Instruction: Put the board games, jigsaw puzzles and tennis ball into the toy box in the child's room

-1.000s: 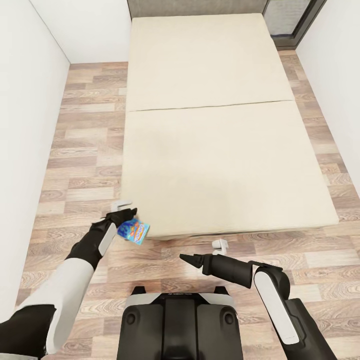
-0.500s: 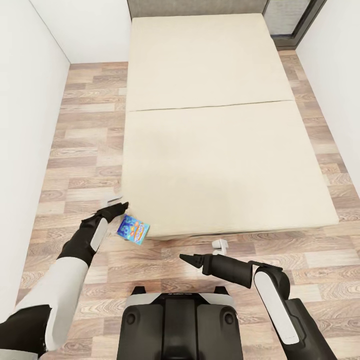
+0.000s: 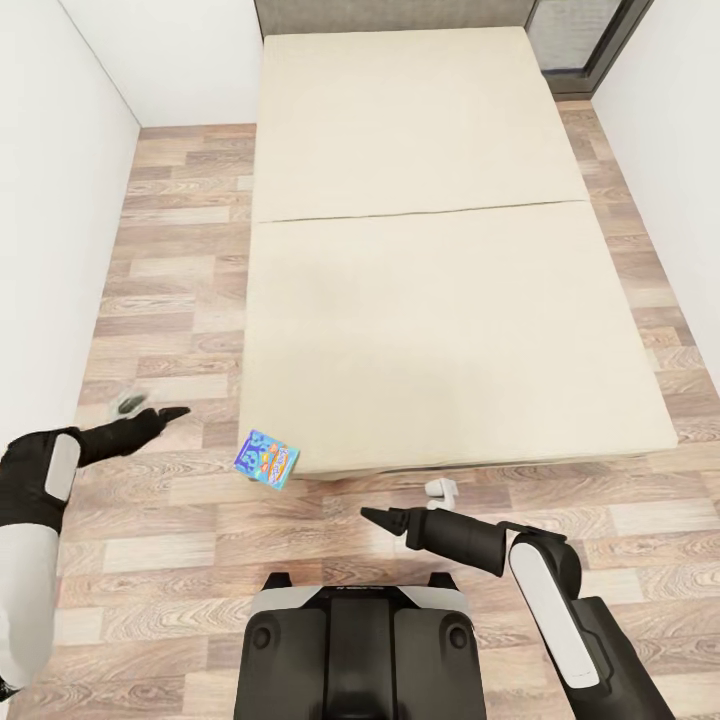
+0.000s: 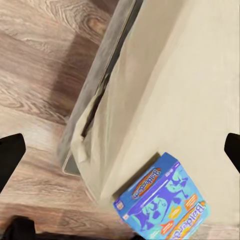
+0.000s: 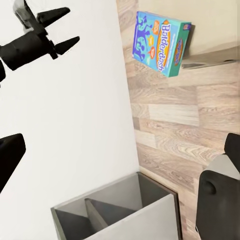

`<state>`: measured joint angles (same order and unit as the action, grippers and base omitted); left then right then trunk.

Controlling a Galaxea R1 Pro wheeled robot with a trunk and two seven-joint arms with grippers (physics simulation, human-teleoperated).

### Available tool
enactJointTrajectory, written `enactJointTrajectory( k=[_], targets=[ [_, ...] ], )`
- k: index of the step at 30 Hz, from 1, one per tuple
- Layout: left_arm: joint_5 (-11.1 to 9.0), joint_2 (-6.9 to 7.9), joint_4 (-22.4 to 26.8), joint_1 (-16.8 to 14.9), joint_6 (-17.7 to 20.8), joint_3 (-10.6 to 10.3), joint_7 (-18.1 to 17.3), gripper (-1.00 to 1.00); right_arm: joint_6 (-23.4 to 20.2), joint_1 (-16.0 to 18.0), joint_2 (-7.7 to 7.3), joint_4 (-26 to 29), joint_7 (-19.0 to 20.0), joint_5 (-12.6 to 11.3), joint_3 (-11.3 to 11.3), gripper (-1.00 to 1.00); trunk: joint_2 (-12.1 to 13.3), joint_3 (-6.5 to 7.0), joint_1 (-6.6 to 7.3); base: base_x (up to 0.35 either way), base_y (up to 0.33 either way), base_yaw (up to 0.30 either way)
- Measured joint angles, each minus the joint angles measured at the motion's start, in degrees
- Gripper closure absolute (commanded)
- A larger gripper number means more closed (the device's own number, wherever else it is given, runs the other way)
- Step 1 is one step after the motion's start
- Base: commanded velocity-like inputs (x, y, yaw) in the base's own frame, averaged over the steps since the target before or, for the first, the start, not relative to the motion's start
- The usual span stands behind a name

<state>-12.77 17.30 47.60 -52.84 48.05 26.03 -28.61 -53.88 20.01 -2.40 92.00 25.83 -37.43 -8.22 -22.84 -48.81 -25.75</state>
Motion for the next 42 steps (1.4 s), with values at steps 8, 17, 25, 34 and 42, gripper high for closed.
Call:
enactJointTrajectory(
  k=[8,17,25,34,42],
  targets=[
    [0.1,8.5,0.0,9.1,4.7,1.8,-27.9,-1.0,0.0,0.0,-0.1,0.0,0.4,0.0,0.5,-1.0,0.0,0.0,0.0,0.0,0.0,0.0],
    [0.3,9.86,0.2,12.6,5.5,2.0,-36.9,-1.0,3.8,0.0,-0.35,0.1,0.3,0.0,0.3,-1.0,0.0,0.3,0.0,0.0,0.0,-0.037],
    [0.3,9.48,0.1,12.9,5.6,1.6,-37.3,-1.0,5.5,0.0,-0.92,-0.3,0.5,-0.2,0.3,-1.0,0.0,0.99,0.0,0.0,0.0,-0.014],
    [0.5,9.42,0.1,13.0,5.3,1.5,-37.1,-1.0,5.7,0.0,-1.07,-0.6,0.2,0.1,0.2,-1.0,0.0,1.82,0.0,0.0,0.0,-0.001],
    [0.5,9.51,0.1,13.0,5.2,1.5,-37.2,-1.0,5.7,0.0,-0.5,-0.8,0.1,0.3,-0.2,-1.0,0.0,2.57,0.0,0.0,0.0,0.0]
  ],
)
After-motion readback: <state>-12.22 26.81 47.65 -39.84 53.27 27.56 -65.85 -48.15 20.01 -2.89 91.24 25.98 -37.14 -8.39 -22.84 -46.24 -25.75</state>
